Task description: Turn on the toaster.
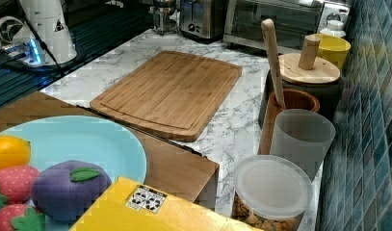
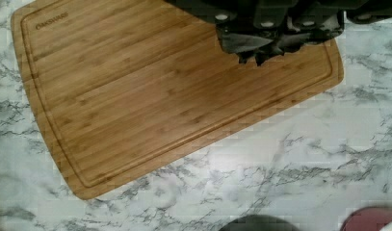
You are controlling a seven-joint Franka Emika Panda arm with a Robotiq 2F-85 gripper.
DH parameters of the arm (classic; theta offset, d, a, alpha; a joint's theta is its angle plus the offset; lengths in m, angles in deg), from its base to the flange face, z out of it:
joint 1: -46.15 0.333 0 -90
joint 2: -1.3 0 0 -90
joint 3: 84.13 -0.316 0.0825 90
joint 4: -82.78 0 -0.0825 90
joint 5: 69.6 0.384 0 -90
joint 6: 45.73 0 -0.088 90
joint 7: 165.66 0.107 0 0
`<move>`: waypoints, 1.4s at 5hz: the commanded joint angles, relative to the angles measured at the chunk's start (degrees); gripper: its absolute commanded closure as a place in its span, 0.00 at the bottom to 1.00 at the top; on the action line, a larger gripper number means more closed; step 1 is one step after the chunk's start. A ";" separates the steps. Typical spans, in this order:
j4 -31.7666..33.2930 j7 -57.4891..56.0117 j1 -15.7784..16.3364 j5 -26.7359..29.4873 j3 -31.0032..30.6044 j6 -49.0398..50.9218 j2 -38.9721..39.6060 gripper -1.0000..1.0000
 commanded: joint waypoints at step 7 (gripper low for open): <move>8.18 -6.55 9.34 10.15 -19.60 3.63 -10.11 1.00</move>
